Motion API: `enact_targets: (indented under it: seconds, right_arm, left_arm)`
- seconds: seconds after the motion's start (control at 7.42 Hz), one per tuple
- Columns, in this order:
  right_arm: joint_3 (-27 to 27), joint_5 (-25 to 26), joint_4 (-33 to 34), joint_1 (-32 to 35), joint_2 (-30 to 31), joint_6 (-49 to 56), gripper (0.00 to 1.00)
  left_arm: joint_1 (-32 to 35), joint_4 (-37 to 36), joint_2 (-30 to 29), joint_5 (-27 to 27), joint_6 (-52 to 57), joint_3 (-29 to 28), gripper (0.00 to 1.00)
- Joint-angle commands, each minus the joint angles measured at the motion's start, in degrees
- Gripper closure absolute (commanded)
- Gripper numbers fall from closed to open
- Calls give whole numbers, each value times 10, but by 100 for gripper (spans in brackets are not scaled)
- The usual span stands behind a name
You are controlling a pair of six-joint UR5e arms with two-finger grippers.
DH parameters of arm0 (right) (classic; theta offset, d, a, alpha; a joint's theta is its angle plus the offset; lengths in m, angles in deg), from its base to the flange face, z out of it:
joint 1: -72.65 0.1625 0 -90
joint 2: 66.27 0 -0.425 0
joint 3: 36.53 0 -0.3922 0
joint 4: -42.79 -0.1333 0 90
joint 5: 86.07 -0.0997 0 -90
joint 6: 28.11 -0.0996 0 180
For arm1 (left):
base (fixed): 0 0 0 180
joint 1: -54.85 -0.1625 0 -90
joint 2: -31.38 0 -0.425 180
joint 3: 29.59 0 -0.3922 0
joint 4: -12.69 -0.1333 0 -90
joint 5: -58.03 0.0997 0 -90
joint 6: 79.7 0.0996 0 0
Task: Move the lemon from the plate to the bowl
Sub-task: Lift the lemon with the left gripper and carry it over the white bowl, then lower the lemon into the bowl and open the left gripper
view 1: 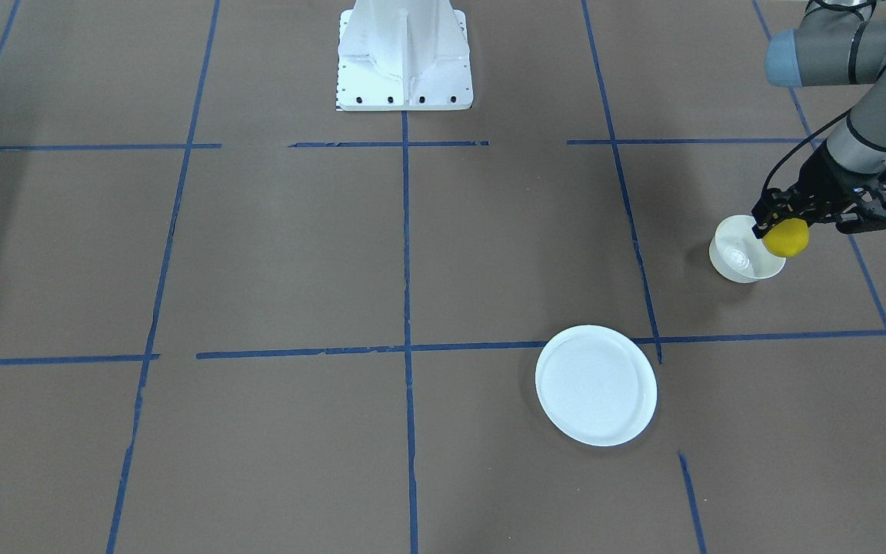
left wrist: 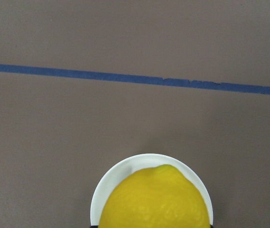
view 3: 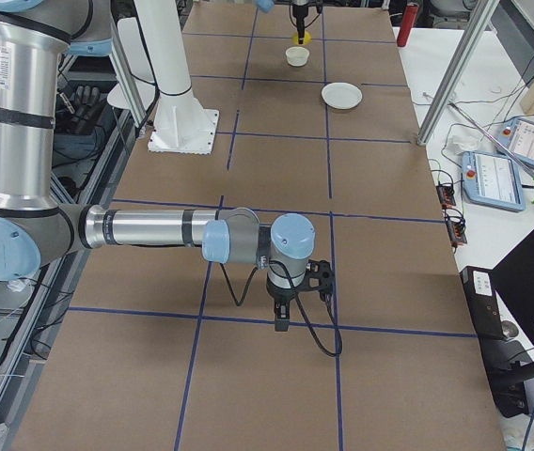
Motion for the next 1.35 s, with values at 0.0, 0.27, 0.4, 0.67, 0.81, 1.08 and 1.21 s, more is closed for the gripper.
enact_targets:
  seconds: [0.0, 0.27, 0.4, 0.67, 0.81, 1.08, 1.21]
  right_arm:
    - [0, 0, 0, 0, 0, 0, 0]
    - [0, 0, 0, 0, 0, 0, 0]
    - [0, 0, 0, 0, 0, 0, 0]
    - [0, 0, 0, 0, 0, 0, 0]
    - [0, 0, 0, 0, 0, 0, 0]
    - [0, 0, 0, 0, 0, 0, 0]
    - [0, 0, 0, 0, 0, 0, 0]
  left_arm:
    - [-28, 24, 4, 11, -37, -10, 84]
    - [-34, 76, 4, 11, -37, -54, 83]
    - [-35, 81, 3, 11, -38, -60, 74]
    - [-35, 82, 3, 7, -39, -60, 0]
    - [-35, 81, 3, 6, -35, -56, 0]
    - [-25, 77, 8, 3, -9, -28, 0]
    - [-11, 51, 13, 3, 65, -10, 0]
